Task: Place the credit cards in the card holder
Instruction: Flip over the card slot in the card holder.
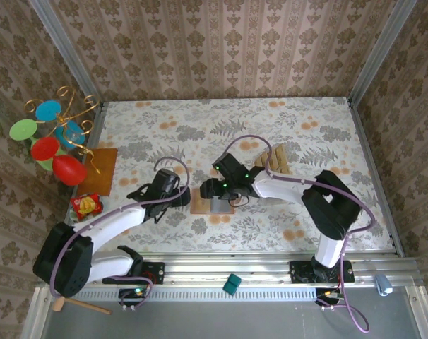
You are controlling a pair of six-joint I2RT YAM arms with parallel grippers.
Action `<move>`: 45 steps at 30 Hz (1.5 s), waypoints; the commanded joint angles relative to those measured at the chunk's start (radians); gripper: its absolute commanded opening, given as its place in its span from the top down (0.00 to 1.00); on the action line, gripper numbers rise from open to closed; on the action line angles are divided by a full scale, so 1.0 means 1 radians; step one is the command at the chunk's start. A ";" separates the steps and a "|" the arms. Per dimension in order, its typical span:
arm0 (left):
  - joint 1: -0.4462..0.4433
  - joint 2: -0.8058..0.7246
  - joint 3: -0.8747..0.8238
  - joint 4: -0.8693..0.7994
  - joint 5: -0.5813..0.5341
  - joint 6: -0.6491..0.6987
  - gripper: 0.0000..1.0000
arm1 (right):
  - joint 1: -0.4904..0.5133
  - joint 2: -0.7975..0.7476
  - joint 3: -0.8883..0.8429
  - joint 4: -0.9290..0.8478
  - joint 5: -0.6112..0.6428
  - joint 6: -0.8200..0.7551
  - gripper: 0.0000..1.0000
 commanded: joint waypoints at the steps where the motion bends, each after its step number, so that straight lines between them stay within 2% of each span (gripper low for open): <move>1: 0.027 -0.037 0.017 -0.062 -0.009 -0.019 0.13 | 0.025 0.068 0.058 -0.006 -0.031 0.014 0.33; 8: 0.057 -0.079 0.006 -0.072 0.007 -0.015 0.13 | 0.046 0.160 0.133 -0.013 -0.048 0.026 0.32; 16: 0.066 -0.097 -0.023 -0.074 0.026 -0.001 0.13 | 0.047 0.167 0.118 0.001 -0.049 0.045 0.31; 24: 0.063 -0.080 -0.045 -0.012 0.087 0.010 0.13 | 0.027 0.054 0.125 -0.049 -0.016 0.025 0.31; 30: 0.031 -0.001 -0.002 0.049 0.122 0.024 0.13 | -0.021 -0.066 0.101 -0.109 0.027 0.004 0.32; 34: -0.011 0.073 0.035 0.081 0.113 0.042 0.13 | -0.067 -0.158 0.084 -0.224 0.095 -0.049 0.32; 40: -0.062 0.142 0.058 0.092 0.084 0.057 0.13 | -0.166 -0.290 0.042 -0.478 0.283 -0.171 0.36; 45: -0.080 0.161 0.055 0.087 0.065 0.055 0.13 | -0.228 -0.324 0.018 -0.632 0.431 -0.267 0.46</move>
